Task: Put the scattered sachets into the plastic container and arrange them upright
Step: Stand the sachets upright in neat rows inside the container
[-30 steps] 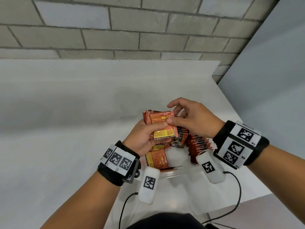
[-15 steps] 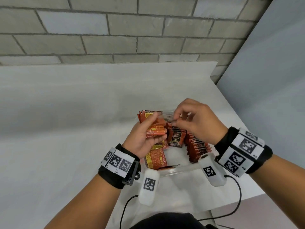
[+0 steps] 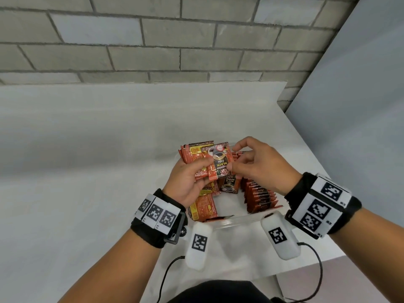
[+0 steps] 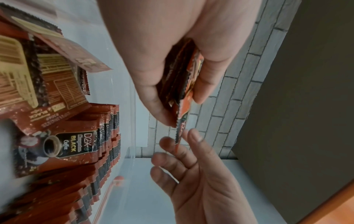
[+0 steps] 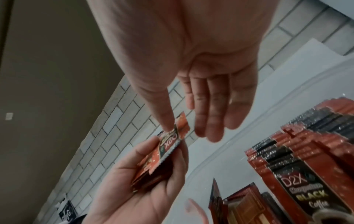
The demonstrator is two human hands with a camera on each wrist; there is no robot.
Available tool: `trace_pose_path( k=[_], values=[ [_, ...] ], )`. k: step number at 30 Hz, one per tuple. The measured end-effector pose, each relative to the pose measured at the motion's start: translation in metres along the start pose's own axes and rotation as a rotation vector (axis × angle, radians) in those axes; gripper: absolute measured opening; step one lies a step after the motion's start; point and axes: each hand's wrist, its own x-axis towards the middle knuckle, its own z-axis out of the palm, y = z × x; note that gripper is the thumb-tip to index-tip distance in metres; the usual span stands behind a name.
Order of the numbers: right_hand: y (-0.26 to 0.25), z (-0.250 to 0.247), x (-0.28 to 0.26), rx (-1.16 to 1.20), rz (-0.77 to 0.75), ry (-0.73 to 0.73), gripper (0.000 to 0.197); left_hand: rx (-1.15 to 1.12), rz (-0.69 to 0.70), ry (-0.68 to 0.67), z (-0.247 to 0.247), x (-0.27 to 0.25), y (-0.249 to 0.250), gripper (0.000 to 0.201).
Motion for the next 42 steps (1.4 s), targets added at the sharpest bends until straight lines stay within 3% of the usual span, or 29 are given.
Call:
trace_pose_path(
  k=[5, 8, 13, 17, 21, 24, 28, 42],
  values=[
    [0.003, -0.001, 0.003, -0.032, -0.133, 0.107, 0.021, 0.094, -0.024, -0.063, 0.001, -0.003, -0.002, 0.03],
    [0.002, -0.001, 0.004, -0.052, -0.189, 0.058, 0.031, 0.153, -0.022, -0.093, 0.002, -0.005, -0.007, 0.024],
    [0.005, -0.004, 0.001, 0.342, 0.006, -0.089, 0.028, 0.114, 0.065, -0.068, 0.0, -0.007, -0.011, 0.044],
    [0.016, -0.011, 0.002, 0.295, -0.009, -0.07, 0.013, 0.176, 0.083, -0.053, 0.001, -0.009, -0.012, 0.026],
    [0.031, -0.024, 0.016, 0.026, -0.042, -0.034, 0.012, 0.121, 0.074, 0.116, -0.005, -0.005, -0.011, 0.003],
    [0.039, -0.016, 0.026, -0.331, -0.062, -0.16, 0.013, 0.055, 0.018, 0.139, -0.009, -0.003, -0.008, 0.004],
    [0.035, 0.003, 0.039, -0.586, -0.069, -0.322, 0.016, 0.064, 0.027, 0.12, -0.014, -0.003, -0.004, 0.007],
    [0.032, 0.022, 0.068, -1.0, -0.118, -0.464, 0.014, 0.026, -0.013, 0.115, -0.03, 0.006, 0.01, 0.009]
  ],
)
